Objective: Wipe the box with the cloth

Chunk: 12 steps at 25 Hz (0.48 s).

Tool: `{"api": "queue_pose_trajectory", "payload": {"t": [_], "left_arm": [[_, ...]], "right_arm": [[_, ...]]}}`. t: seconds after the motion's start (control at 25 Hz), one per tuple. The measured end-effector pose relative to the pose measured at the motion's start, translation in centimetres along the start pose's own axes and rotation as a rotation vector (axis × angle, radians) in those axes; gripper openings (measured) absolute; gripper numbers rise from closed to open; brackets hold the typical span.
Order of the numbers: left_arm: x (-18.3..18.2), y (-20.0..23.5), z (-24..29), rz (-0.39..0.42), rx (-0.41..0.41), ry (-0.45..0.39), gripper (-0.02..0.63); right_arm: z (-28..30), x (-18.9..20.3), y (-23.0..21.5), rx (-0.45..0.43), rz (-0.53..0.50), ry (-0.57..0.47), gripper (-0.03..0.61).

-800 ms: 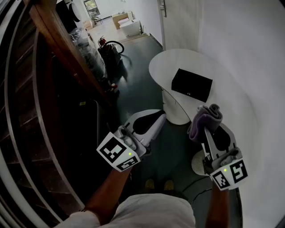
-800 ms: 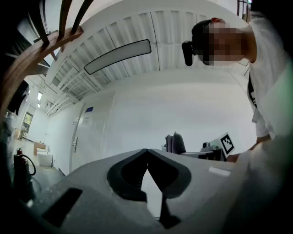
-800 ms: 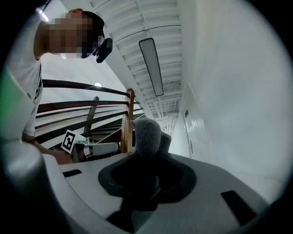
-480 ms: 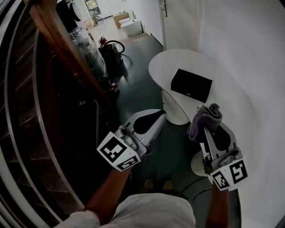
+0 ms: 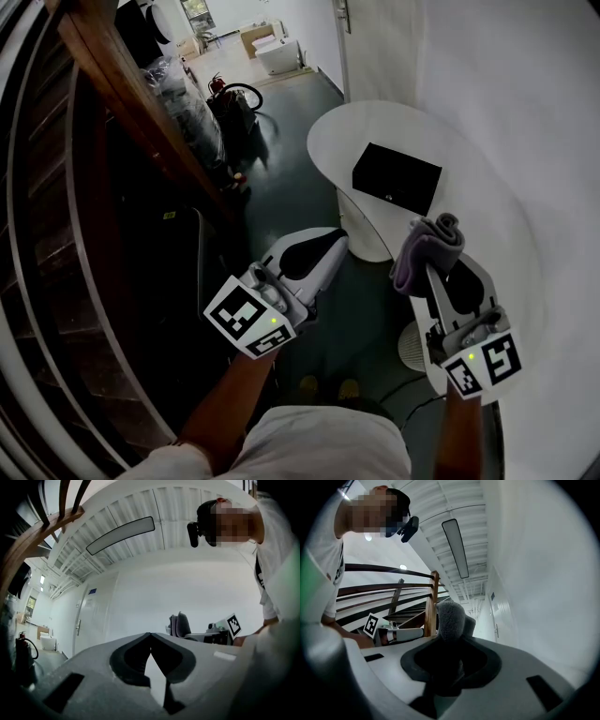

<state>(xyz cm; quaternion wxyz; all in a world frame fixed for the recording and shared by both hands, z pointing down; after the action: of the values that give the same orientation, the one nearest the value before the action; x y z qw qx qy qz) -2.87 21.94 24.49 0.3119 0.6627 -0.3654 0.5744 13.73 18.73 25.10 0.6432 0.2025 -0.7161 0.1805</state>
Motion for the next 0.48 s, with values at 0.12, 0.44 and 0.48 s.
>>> {"api": "queue_pose_trajectory", "payload": {"t": [0.12, 0.44, 0.48], "left_arm": [[0.2, -0.2, 0.6, 0.002, -0.005, -0.002, 0.015], [-0.4, 0.2, 3.7, 0.001, -0.026, -0.002, 0.015], [-0.3, 0.4, 3.8, 0.002, -0.024, -0.002, 0.015]], "right_arm": [[0.0, 0.0, -0.6, -0.006, -0.007, 0.005, 0.103], [0.4, -0.8, -3.9, -0.020, 0.000, 0.018, 0.103], [0.6, -0.7, -4.1, -0.019, 0.001, 0.018, 0.103]]}}
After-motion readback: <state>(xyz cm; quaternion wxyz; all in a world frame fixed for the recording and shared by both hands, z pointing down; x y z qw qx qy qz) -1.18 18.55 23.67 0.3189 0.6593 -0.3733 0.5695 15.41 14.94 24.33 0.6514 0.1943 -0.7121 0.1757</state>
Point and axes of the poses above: the fingertips, and each gripper's own axes: z forward along the fingers, y to its left, x out of its underside, the point moved 3 cm from there along -z, backward along the fingers, and after that the axes turned 3 degrees about y, right-handed, at the moved point
